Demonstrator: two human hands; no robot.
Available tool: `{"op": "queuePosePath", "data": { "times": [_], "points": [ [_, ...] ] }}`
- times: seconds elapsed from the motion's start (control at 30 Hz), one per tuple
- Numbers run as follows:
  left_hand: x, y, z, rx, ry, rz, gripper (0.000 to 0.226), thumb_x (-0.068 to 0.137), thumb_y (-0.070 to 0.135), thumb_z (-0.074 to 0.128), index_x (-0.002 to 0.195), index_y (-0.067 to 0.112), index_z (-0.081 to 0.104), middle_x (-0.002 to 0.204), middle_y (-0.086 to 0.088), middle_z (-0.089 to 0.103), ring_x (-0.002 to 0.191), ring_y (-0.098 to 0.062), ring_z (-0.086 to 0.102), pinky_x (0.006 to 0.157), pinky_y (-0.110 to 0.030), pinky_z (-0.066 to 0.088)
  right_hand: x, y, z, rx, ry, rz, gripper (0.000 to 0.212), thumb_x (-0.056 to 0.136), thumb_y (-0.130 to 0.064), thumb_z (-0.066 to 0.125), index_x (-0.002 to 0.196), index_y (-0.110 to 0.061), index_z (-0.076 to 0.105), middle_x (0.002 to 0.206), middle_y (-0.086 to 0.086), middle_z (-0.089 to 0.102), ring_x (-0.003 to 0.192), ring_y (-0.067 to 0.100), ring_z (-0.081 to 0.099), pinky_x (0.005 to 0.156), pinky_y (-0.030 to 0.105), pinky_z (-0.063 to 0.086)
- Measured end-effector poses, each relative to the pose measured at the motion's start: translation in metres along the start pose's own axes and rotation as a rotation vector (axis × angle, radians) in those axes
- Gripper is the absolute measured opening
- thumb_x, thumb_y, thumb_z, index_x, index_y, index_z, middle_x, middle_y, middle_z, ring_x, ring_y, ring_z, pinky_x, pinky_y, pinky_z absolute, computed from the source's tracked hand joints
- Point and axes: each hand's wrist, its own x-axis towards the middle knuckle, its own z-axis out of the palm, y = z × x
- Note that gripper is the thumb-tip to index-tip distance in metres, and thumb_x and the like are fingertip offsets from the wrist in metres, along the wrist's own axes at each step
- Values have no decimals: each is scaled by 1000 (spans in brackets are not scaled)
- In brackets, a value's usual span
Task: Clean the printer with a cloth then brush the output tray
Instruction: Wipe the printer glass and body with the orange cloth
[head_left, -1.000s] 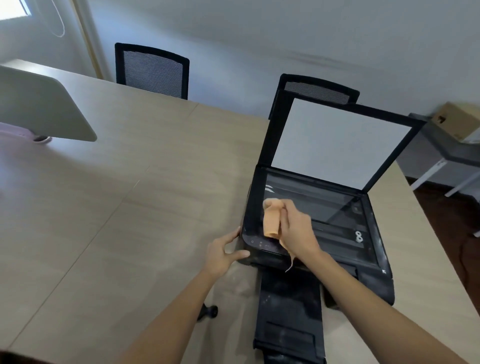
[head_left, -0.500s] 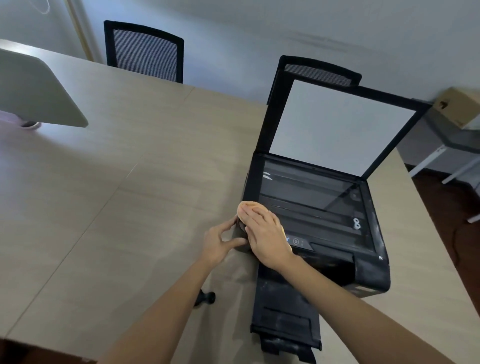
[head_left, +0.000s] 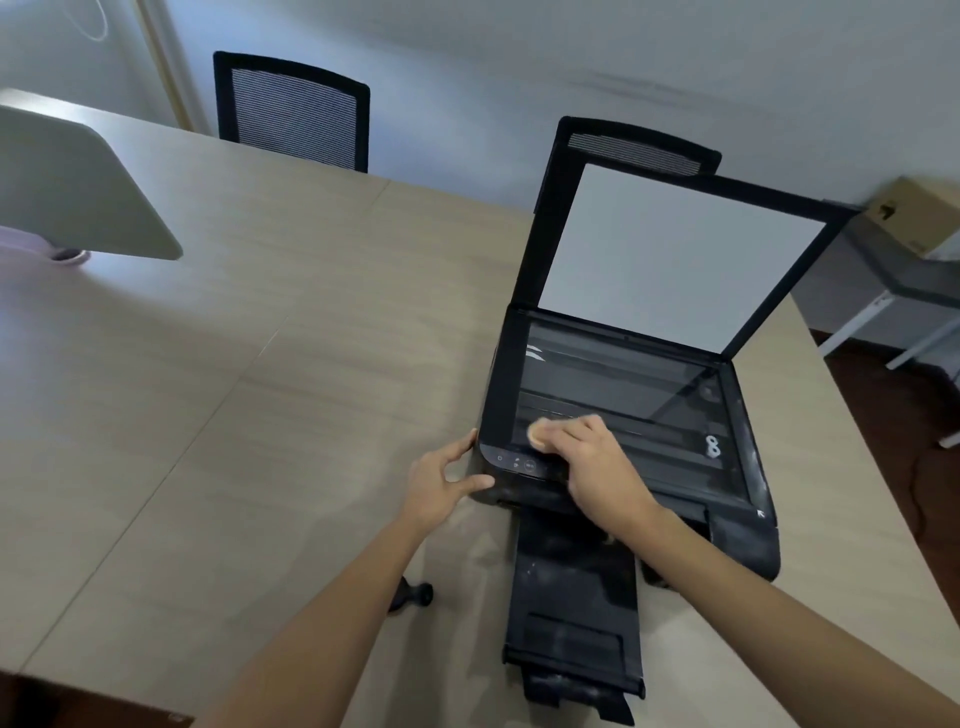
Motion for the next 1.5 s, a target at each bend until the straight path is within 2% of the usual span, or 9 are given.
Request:
{"op": "queuePosePath", "data": {
  "times": [0.13,0.27,0.4,0.6,0.9,1.1,1.23,1.37,1.5],
  "points": [
    [-1,-1,3,68,12,8,57,75,29,76,129,19,58,123,1,66,116,-12,58,104,-36,45,17,-48,39,5,-38,-113,52,83,-13,42,134,-20,50,146,-2,44,130,27,41,107,42,34],
    [-3,5,3,46,6,28,42,73,41,71,110,24,64,103,7,70,94,-2,64,92,-38,52,3,-48,51,-119,-13,-190,55,84,-15,36,139,-17,47,146,5,46,133,25,35,106,33,21],
    [-5,9,2,59,-2,21,63,76,28,76,134,19,52,125,16,54,115,2,50,99,-19,38,-31,-15,44,-161,11,-153,63,81,-3,37,142,-17,43,145,3,46,130,26,39,108,40,30],
    [-3,5,-1,47,-2,-19,68,74,30,78,136,26,51,134,8,58,124,-6,51,106,-29,40,-77,35,28,-132,132,43,79,66,21,57,136,-15,51,139,1,53,126,28,48,107,46,35],
    [-2,4,1,136,-17,-23,71,68,57,69,129,24,56,123,5,65,117,-11,57,102,-37,45,-4,-49,53,-4,68,-80,54,83,-10,35,133,-15,54,138,4,54,126,28,47,107,42,37],
    [-4,8,4,107,9,-31,67,78,31,75,138,20,47,130,2,58,123,-11,50,98,-27,38,-63,21,32,-138,143,-75,67,77,11,43,137,-19,51,138,0,54,125,23,42,113,30,21],
    [-7,12,4,68,15,-22,64,79,24,74,137,20,49,132,3,59,123,-13,52,93,-25,37,-107,69,19,-106,259,145,77,66,25,51,132,-15,56,135,2,57,125,30,49,107,47,35],
    [-8,15,4,87,23,-20,63,80,24,74,137,20,49,132,3,59,119,-10,52,92,-25,37,-93,41,35,-54,333,320,75,62,21,53,128,-12,59,132,4,59,124,29,49,107,43,34],
    [-7,13,5,115,13,-21,64,78,28,75,136,17,51,132,2,60,122,-13,54,94,-27,40,-43,-12,42,28,192,169,66,65,10,48,127,-9,58,131,6,60,121,31,52,102,47,41]
  ]
}}
